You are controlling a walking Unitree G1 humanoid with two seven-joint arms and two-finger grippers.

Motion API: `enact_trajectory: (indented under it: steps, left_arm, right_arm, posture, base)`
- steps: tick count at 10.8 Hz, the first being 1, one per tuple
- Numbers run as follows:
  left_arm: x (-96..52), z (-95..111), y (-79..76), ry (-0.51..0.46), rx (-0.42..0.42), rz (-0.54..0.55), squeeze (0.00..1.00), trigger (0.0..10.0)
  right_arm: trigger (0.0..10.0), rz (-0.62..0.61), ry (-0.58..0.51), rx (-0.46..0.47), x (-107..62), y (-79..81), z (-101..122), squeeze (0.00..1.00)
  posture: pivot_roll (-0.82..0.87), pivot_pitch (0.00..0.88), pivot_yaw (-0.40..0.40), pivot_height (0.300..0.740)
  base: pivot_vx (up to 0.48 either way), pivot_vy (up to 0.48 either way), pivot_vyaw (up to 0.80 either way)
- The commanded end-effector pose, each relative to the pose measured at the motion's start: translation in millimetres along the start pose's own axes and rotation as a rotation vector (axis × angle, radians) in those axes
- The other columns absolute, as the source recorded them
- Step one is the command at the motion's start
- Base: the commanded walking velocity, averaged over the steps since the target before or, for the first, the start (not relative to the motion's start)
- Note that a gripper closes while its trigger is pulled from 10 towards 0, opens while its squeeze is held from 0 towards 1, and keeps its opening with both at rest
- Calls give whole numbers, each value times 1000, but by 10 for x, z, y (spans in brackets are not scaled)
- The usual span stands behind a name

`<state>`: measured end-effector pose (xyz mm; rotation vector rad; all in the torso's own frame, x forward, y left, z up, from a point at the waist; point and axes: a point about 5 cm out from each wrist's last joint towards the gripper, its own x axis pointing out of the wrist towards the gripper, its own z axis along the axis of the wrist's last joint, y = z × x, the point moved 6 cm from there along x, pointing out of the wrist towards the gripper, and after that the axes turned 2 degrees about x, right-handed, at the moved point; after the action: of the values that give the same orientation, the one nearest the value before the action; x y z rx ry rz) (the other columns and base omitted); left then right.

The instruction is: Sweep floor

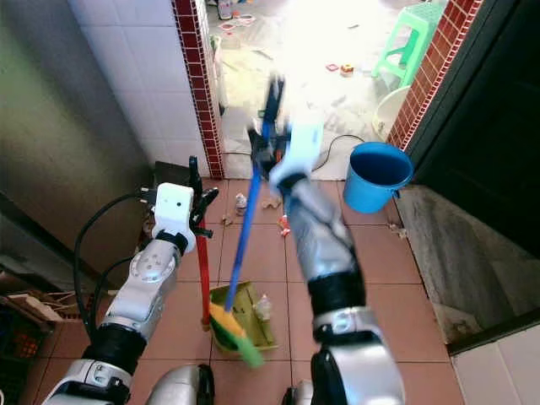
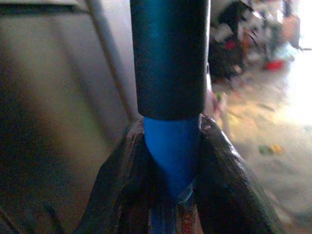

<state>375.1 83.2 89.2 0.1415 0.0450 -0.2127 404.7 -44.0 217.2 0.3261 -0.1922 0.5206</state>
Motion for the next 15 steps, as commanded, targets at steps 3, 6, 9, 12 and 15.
enact_trajectory:
  steps: [3, 6, 9, 12, 15]
  left_arm:
    - [-13, -75, -70, 38, 12, -35, 0, 10000]
    - [-20, -86, -104, 43, 13, -49, 0, 10000]
    - [-33, -83, -113, 39, 10, -63, 0, 10000]
    - [-34, -81, -113, 39, 12, -67, 0, 10000]
    - [-33, -73, -110, 39, 13, -65, 0, 10000]
  right_arm:
    - [10000, 182, -180, 28, 127, 374, 703, 0]
    - [10000, 45, -225, -271, 67, -11, 817, 0]
    - [10000, -162, -104, -411, -143, -545, 333, 0]
    - [10000, -242, 20, -284, -304, -696, -189, 0]
    - [10000, -201, -23, -131, -178, -508, -148, 0]
  posture:
    - [-62, 52, 9, 740]
    - [-62, 54, 6, 740]
    - [-59, 58, 8, 740]
    - [-53, 59, 10, 740]
    - [-54, 61, 12, 740]
  base:
    - [0, 0, 0]
    - [0, 0, 0]
    - [0, 0, 0]
    - [0, 0, 0]
    - [0, 0, 0]
